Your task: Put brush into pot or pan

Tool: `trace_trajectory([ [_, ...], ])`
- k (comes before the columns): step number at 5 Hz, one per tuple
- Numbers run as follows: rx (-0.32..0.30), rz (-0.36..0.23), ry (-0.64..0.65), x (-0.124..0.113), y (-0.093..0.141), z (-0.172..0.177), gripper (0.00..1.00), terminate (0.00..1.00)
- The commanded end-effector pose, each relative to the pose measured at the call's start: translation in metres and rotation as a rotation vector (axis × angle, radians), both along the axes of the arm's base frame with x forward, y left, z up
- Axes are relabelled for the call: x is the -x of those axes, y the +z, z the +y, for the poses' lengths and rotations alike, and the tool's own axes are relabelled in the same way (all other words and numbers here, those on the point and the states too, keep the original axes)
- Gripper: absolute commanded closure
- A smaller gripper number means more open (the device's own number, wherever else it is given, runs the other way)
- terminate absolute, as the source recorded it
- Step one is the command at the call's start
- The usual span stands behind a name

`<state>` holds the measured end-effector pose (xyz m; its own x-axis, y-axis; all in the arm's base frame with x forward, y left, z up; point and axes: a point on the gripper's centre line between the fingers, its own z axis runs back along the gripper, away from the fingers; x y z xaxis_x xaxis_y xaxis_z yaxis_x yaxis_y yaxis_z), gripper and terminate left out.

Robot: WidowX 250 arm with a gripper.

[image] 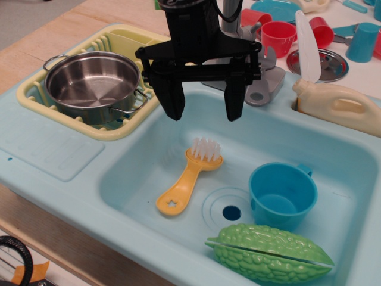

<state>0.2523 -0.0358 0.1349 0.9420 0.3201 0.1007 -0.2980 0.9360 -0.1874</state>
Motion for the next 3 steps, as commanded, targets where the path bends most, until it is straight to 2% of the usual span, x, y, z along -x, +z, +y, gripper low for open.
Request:
trace_trajectory([
  [1,0.000,0.000,0.000,0.000,0.000,0.000,0.00,0.00],
  [2,-0.021,-0.010,0.043,0.007,-0.010,-0.007,0.00,0.00],
  [3,-0.038,0.007,0.059,0.013,-0.015,-0.014,0.00,0.00],
])
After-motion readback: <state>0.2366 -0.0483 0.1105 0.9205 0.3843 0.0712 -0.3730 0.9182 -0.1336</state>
